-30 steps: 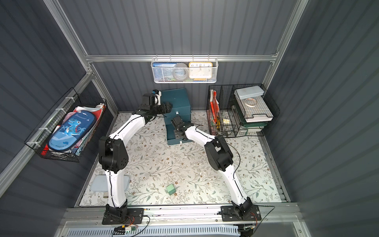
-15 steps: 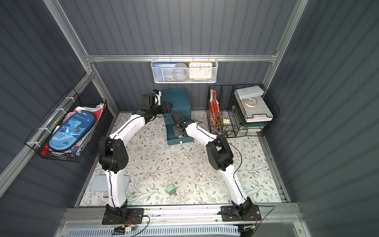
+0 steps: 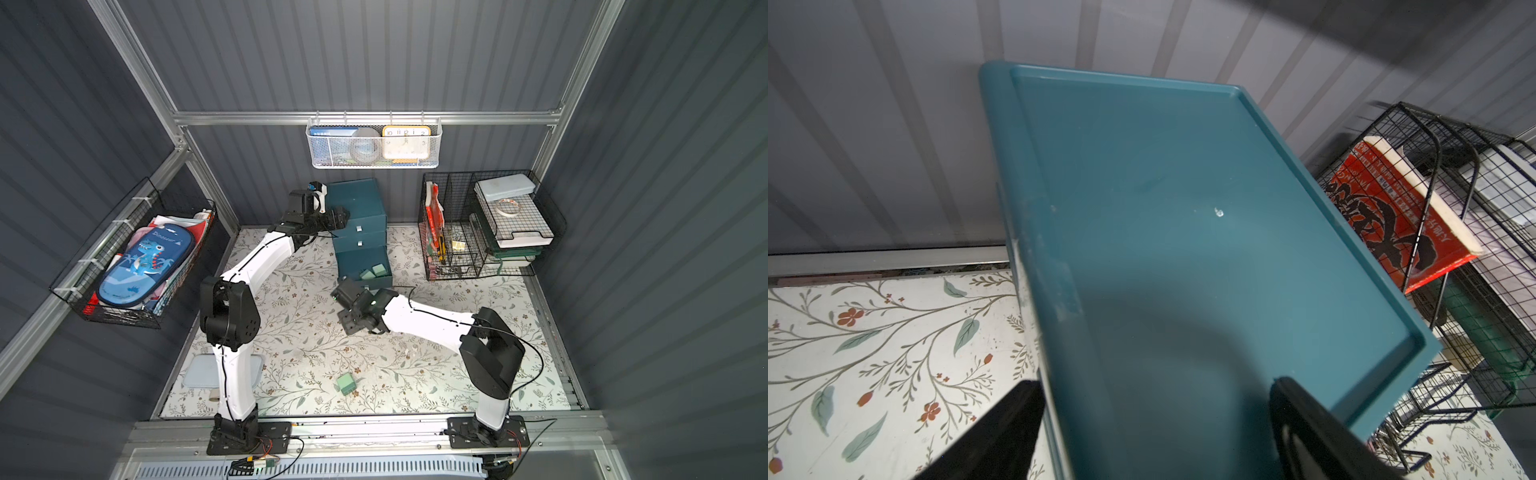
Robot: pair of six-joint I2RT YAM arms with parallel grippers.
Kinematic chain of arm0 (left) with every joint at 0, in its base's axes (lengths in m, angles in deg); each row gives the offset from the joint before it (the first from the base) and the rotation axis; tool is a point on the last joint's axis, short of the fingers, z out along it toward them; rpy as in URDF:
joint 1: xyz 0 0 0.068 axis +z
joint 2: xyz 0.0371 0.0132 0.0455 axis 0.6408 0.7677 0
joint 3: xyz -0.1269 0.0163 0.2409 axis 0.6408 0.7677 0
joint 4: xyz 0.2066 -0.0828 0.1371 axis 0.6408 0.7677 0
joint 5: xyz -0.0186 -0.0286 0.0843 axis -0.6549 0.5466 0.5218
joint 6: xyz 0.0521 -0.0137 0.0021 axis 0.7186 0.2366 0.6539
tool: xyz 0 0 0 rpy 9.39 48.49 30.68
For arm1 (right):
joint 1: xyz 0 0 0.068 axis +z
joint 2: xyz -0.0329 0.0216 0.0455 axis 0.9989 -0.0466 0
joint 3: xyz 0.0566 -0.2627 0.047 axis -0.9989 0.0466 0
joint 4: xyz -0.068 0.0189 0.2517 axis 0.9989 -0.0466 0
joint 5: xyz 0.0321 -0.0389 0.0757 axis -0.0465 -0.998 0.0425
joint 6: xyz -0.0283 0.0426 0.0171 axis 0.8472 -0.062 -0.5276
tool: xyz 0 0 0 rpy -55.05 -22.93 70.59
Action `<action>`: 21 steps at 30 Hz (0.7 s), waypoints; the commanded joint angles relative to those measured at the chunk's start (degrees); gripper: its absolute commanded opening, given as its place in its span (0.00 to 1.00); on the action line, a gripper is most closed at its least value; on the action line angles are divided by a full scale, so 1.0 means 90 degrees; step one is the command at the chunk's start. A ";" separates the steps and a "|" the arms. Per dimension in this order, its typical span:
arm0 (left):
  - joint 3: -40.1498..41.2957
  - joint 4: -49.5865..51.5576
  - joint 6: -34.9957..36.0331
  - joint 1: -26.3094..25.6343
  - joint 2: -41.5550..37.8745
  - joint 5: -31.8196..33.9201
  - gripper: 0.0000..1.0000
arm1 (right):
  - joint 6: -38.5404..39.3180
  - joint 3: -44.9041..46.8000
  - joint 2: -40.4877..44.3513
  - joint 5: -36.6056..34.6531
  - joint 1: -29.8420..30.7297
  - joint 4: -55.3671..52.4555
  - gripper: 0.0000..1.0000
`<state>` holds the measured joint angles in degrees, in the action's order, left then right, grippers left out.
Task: Place the plugs into the drawer by color
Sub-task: Pick up the plug from the center of the board.
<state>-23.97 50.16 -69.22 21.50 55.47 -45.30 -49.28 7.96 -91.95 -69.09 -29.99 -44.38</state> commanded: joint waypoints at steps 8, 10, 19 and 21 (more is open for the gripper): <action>0.0105 0.0967 0.0324 -0.0061 0.0367 -0.0031 0.89 | -0.1352 0.0516 0.0029 0.0100 0.1480 -0.0734 0.67; 0.0147 0.0950 0.0330 -0.0061 0.0318 -0.0031 0.89 | -0.1551 0.0621 0.0134 0.0170 0.1577 -0.0626 0.68; 0.0186 0.0911 0.0327 -0.0061 0.0268 -0.0013 0.89 | -0.1929 0.0232 -0.0352 -0.0006 0.1842 -0.1021 0.72; 0.0196 0.0911 0.0330 -0.0061 0.0259 -0.0012 0.89 | -0.1919 0.0222 -0.0451 0.0075 0.1867 -0.1007 0.72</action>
<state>-24.19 50.29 -69.02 21.50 55.53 -45.34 -64.97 10.91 -94.35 -68.21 -13.51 -51.16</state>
